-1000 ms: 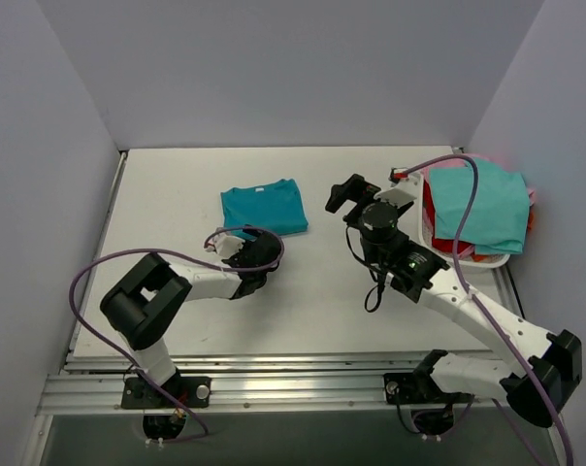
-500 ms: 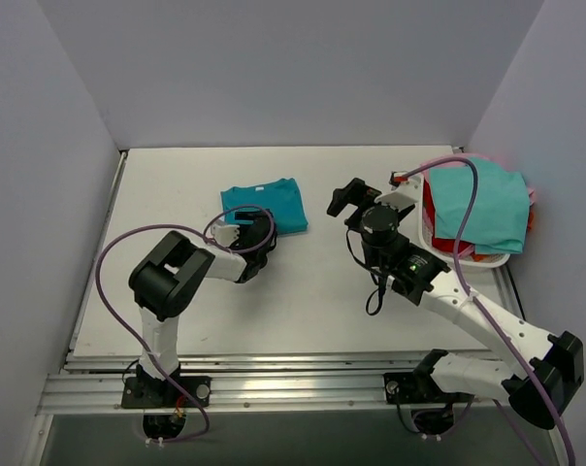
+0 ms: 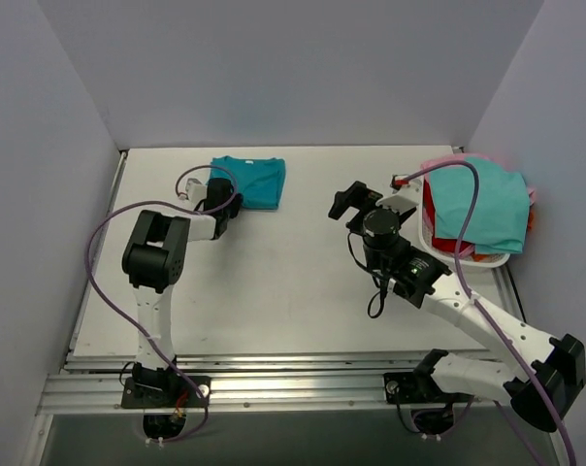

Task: Fold and stack the t-shirts
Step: Put the neatly folded tshirt into the corner of the board with the left arm

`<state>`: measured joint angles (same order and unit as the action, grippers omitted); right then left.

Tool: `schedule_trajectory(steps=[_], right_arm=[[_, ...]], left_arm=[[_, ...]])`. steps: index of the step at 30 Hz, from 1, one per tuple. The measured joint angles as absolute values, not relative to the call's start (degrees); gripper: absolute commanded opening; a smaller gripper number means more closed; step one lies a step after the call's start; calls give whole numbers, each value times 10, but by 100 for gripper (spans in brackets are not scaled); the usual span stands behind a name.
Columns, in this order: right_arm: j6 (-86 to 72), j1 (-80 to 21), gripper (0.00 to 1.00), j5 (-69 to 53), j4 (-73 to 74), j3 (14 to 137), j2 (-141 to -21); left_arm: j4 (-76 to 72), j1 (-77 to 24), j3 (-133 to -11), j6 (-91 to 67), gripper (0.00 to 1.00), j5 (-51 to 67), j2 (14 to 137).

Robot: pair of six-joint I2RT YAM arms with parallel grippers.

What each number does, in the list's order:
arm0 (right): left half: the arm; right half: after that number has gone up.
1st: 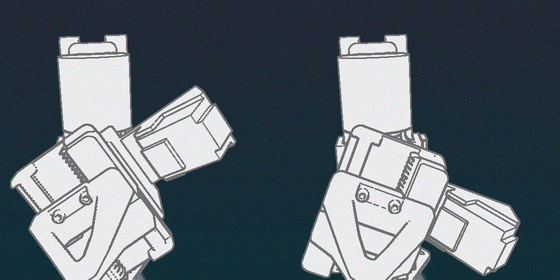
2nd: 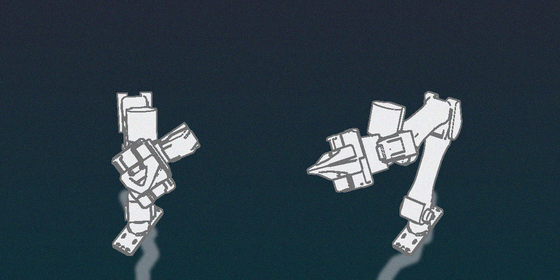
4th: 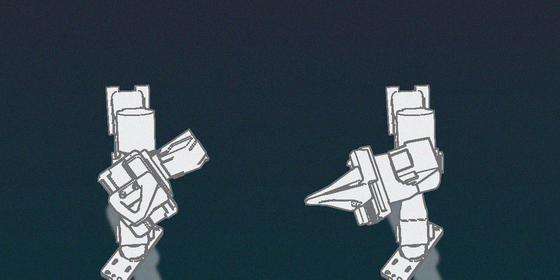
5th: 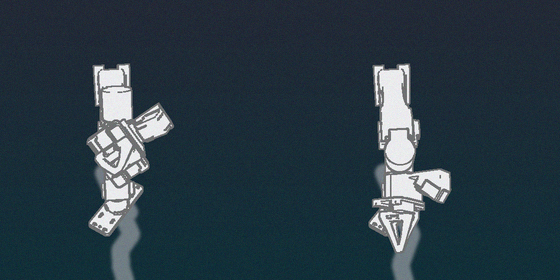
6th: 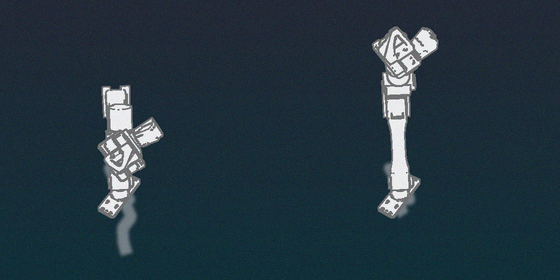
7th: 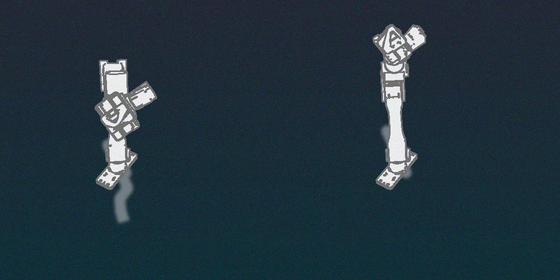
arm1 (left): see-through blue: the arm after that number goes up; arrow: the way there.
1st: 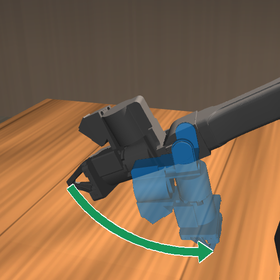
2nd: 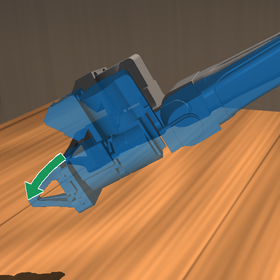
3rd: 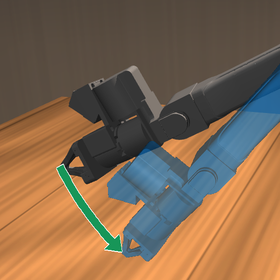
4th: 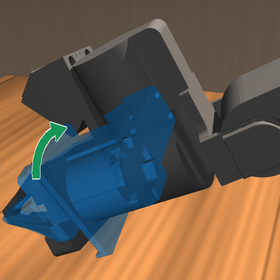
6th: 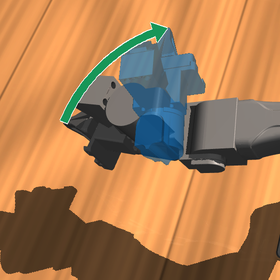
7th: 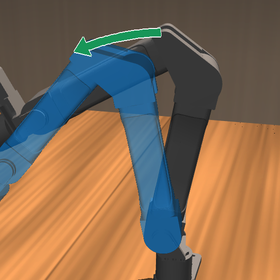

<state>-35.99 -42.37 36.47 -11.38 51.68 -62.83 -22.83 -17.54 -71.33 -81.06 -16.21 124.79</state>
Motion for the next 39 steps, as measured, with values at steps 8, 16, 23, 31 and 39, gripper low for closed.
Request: schedule_trajectory(steps=[8, 16, 23, 31, 39], right_arm=[[-362, -420, 100, 364, -114, 492, -596], [-364, -416, 100, 357, -114, 483, -574], [-366, -410, 100, 347, -114, 477, -572], [-368, -406, 100, 340, -116, 477, -572], [-371, -401, 100, 336, -117, 476, -572]], left_arm=[[-81, -69, -777, -668, 2, -142, 1224], [24, 28, -853, -578, 2, -141, 1214], [95, 93, -985, -508, 7, -134, 1267], [197, 115, -1054, -494, 94, -102, 1315], [299, 157, -1012, -522, 94, -135, 1236]])
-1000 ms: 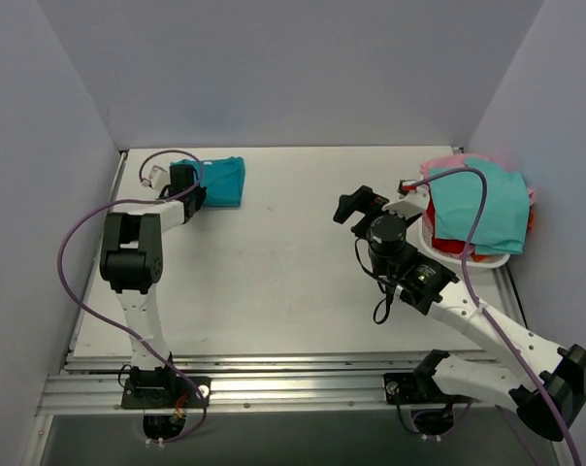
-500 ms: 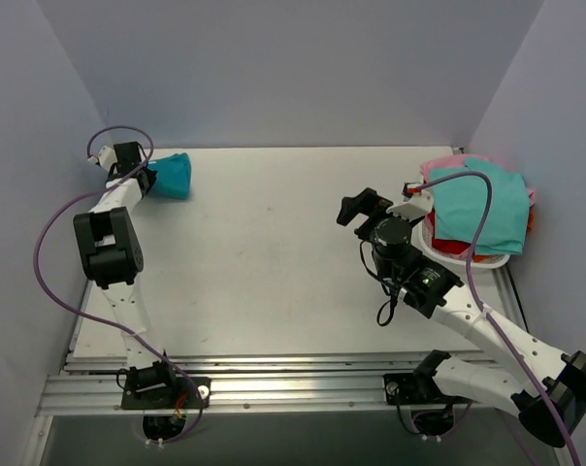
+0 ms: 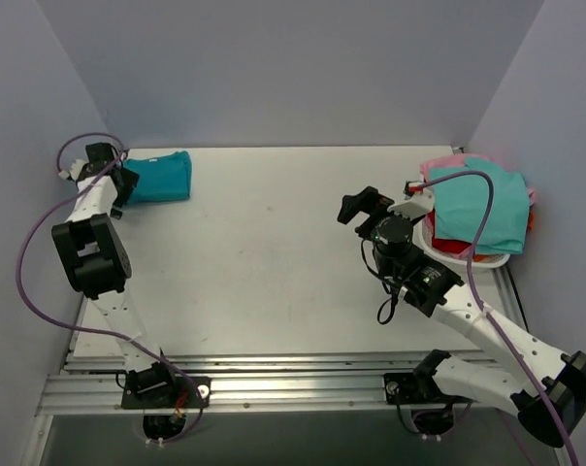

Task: Fold and stack the t-shirts
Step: Put the neatly folded tshirt into the corner of the board with the left arm

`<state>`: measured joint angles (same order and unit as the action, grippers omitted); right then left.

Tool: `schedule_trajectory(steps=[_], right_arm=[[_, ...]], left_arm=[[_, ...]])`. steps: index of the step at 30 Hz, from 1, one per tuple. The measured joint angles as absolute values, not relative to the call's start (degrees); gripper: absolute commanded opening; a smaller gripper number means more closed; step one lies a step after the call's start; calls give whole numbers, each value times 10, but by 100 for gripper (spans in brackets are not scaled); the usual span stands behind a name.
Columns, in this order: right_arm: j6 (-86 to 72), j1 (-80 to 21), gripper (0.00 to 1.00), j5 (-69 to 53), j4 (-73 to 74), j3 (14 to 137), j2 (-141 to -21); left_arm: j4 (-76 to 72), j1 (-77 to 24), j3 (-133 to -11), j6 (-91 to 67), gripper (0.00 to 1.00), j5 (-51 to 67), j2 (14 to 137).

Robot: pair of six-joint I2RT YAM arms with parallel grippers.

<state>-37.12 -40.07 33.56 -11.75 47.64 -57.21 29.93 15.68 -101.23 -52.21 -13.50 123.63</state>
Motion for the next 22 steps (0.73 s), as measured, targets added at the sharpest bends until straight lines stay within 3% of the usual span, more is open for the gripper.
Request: schedule_trajectory(steps=[9, 18, 22], right_arm=[[-382, -401, 100, 338, -107, 477, -582], [-394, -409, 100, 348, -63, 489, -589], [-398, -418, 100, 356, -45, 491, -589]], left_arm=[[314, 131, -982, -474, 94, -150, 980], [267, -43, -634, -374, 94, -178, 715], [273, -65, -573, -338, 94, -203, 642]])
